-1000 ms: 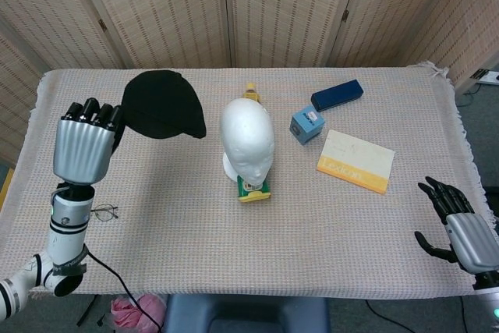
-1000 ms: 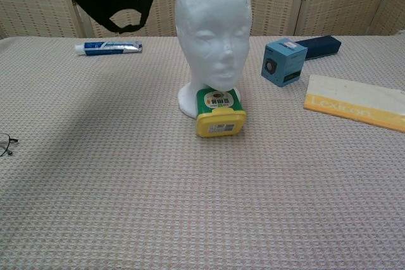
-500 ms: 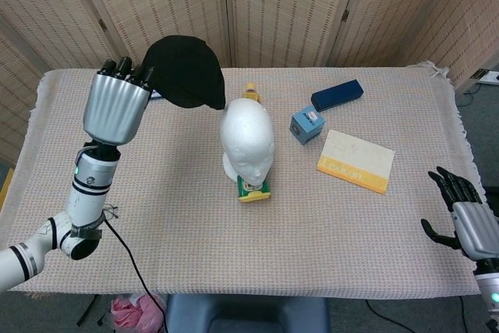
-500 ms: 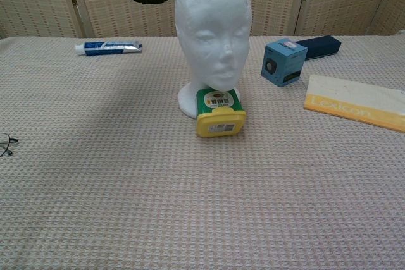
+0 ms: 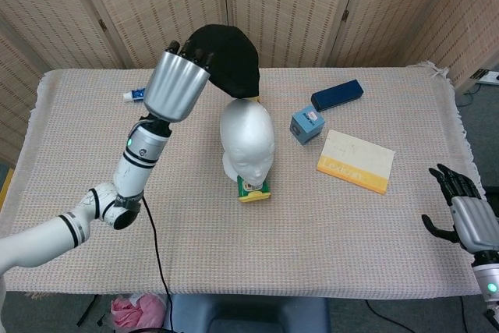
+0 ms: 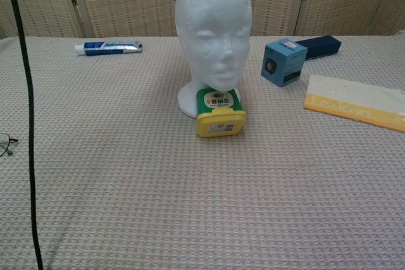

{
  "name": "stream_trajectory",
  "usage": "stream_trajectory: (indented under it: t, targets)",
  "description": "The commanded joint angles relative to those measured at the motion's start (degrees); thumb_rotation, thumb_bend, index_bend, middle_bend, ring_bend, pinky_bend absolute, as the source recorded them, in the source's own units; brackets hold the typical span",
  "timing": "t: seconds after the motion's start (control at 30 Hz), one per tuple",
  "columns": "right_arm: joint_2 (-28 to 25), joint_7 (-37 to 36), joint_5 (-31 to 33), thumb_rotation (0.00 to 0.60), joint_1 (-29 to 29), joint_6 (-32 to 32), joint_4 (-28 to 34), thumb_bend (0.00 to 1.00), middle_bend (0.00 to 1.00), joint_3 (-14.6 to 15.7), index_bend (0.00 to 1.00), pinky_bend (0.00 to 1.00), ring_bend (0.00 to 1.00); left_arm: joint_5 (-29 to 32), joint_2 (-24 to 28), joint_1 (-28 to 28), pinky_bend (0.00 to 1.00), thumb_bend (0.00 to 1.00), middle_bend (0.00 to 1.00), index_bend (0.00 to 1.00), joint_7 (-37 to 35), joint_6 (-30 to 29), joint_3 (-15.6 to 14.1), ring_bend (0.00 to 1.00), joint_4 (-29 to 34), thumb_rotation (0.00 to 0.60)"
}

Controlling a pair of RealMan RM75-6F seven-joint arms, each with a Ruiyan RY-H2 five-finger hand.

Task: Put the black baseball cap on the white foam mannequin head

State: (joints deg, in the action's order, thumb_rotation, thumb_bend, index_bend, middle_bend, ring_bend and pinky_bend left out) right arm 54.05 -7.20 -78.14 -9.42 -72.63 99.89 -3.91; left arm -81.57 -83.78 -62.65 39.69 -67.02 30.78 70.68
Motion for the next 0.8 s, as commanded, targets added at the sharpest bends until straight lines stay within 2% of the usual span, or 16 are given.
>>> stream_trajectory:
  t: [0.03, 0.2, 0.37, 0.57, 0.8]
  targets:
    - [0.3, 0.7, 0.6, 0.6, -0.8, 1.6, -0.3, 0.29, 0.0, 0.0, 0.0, 0.0, 0.0, 0.7, -2.7, -4.0, 0.75, 0.47, 0.75, 0.59, -3.8, 2.0, -0.2, 0.57, -5.8, 0.6]
    - [0.5, 1.1, 1.7, 0.6, -0.8, 1.4, -0.8, 0.29, 0.0, -0.5, 0.0, 0.0, 0.0, 1.3, -4.6, -6.4, 0.75, 0.47, 0.75, 0.59, -7.1, 2.8, -1.4, 0.57, -12.1, 0.6]
    - [0.5, 0.7, 2.3, 0.6, -1.1, 2.2, -1.2, 0.29, 0.0, -0.7, 0.0, 0.0, 0.0, 1.7, -5.4, -7.5, 0.75, 0.47, 0.75, 0.59, -6.5, 2.5, -2.6, 0.57, -13.1, 0.6]
    - [-0.3, -1.5, 0.4, 0.6, -0.9, 1.9, -1.3, 0.29, 0.0, -0.4, 0.0, 0.0, 0.0, 3.2, -4.4, -6.4, 0.75, 0.47, 0.75, 0.59, -1.3, 0.5, -3.8, 0.57, -7.3, 0.6]
    - [-1.0, -3.5, -1.5, 0.6, -0.1, 0.3, -1.0, 0.29, 0.0, -0.1, 0.0, 0.0, 0.0, 6.6, -1.0, -3.4, 0.75, 0.47, 0.75, 0.6, 9.0, -2.0, -4.7, 0.57, 5.0, 0.6]
